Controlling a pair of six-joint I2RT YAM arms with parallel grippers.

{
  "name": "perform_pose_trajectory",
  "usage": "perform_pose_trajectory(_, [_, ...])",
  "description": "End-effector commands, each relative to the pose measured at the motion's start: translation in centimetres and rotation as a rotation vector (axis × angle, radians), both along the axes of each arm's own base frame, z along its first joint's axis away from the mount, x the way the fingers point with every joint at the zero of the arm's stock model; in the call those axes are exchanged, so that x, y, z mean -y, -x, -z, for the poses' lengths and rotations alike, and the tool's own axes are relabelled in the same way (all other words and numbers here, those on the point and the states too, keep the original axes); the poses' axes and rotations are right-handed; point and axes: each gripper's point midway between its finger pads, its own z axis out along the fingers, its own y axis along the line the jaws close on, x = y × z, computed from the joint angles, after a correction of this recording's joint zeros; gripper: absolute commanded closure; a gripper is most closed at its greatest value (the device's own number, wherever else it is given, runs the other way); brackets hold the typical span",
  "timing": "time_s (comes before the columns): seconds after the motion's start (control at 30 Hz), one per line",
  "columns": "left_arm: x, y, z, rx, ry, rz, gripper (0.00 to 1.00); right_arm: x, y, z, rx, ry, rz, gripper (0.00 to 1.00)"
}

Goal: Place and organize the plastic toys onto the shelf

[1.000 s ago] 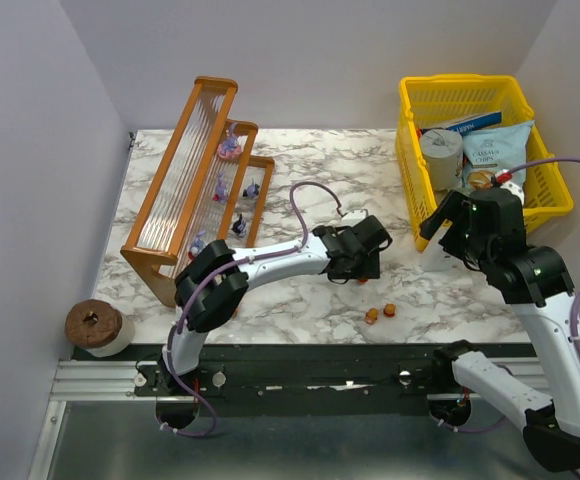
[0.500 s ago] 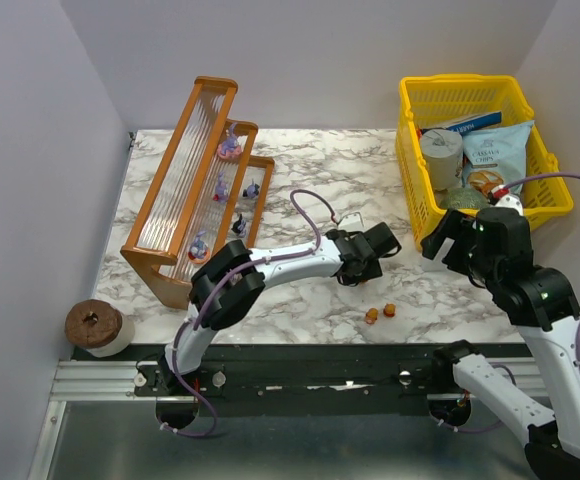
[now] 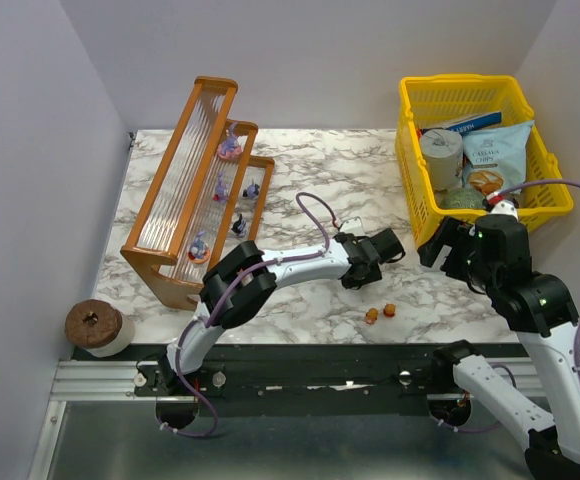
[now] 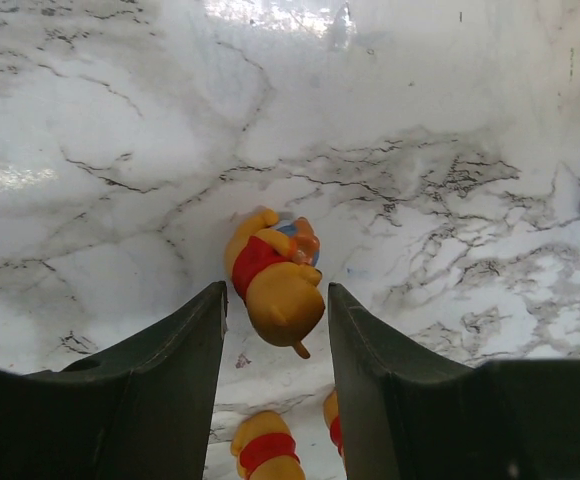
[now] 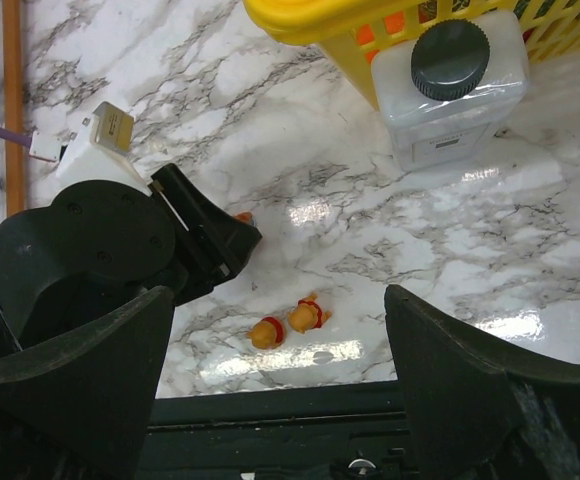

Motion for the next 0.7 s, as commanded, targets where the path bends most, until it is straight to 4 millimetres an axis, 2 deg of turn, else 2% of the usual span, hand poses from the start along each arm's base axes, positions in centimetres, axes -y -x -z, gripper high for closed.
perform_pose_trajectory(0.0, [-0.8,-1.2,-0.3,0.066,-0.059,-0.04,0.47,-0.1,0.6,0.4,-0.012,0.004,-0.026,0.07])
perform_pose_trajectory(0.17, [-0.8,-1.7,-0.4,0.088,-0.073,-0.03,0.49,0.0,0.6,0.4,-0.01,0.008,-0.023,0.07])
perform_pose_trajectory(0.3, [-0.9,-2.1,-0.8,0.109,-0.088,-0.01,0.56,0.1,0.5,0.4,-0.007,0.012,-0.019,0.07])
perform_pose_trajectory(0.4, [-1.0,-2.1,-0.9,0.114,-0.095,0.002,0.68,0.1,0.5,0.5,-0.008,0.013,-0.016,0.07])
perform_pose_trajectory(0.43, [-1.0,-2.1,-1.0,0.117,-0.1,0.013,0.76,0.1,0.5,0.4,-0.005,0.013,-0.015,0.07])
perform_pose_trajectory(0.63, [-1.2,-2.1,-2.6,0.148,-0.134,0.112,0.97,0.2,0.3,0.6,-0.009,0.017,-0.01,0.08])
perform_pose_trajectory(0.67, [-1.3,-2.0,-2.9,0.159,-0.157,0.175,1.0,0.1,0.2,0.5,-0.006,0.016,-0.011,0.08])
